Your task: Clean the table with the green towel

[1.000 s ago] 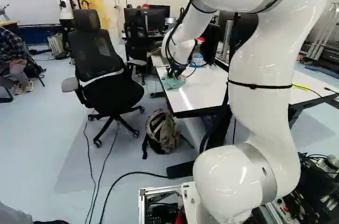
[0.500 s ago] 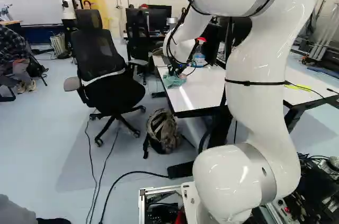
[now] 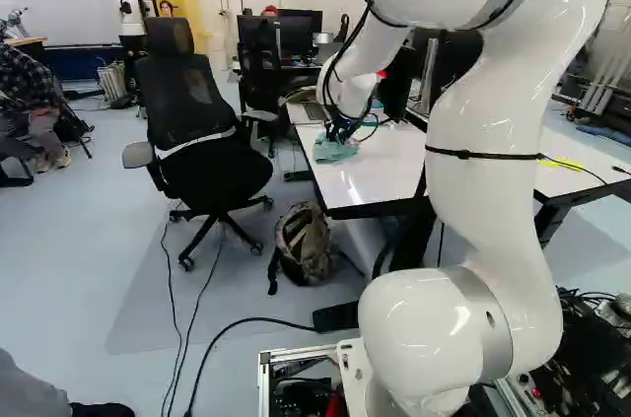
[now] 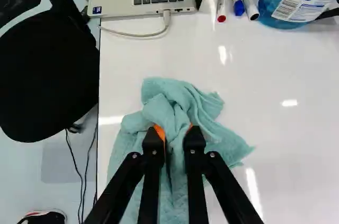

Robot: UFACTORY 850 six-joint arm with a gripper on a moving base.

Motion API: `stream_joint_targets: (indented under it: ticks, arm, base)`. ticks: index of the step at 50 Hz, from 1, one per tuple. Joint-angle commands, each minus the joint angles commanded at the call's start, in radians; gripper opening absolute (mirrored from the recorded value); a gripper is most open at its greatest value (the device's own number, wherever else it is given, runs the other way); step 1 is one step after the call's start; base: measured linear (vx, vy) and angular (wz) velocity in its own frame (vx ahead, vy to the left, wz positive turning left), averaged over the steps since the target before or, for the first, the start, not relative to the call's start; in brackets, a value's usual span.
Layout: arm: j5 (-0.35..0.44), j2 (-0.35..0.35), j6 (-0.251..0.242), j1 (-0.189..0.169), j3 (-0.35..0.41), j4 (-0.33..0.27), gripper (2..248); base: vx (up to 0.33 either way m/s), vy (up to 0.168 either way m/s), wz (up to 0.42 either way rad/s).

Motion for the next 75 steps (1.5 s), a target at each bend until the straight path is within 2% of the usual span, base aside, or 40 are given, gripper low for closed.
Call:
stream_joint_targets:
  ticks: [19,39,52,75]
  arm:
    - [0.000,0.078,0.000,0.008,0.097,0.000,51]
    - [0.000,0.102,0.000,0.066,0.125,0.000,51]
    - [0.000,0.079,0.000,0.101,0.097,0.000,51]
    - [0.000,-0.015,0.000,0.095,-0.019,0.000,51]
  base:
    - [0.001,-0.004,-0.015]
    - [-0.001,-0.008,-0.036]
    - [0.000,-0.002,-0.011]
    - [0.000,0.000,0.000]
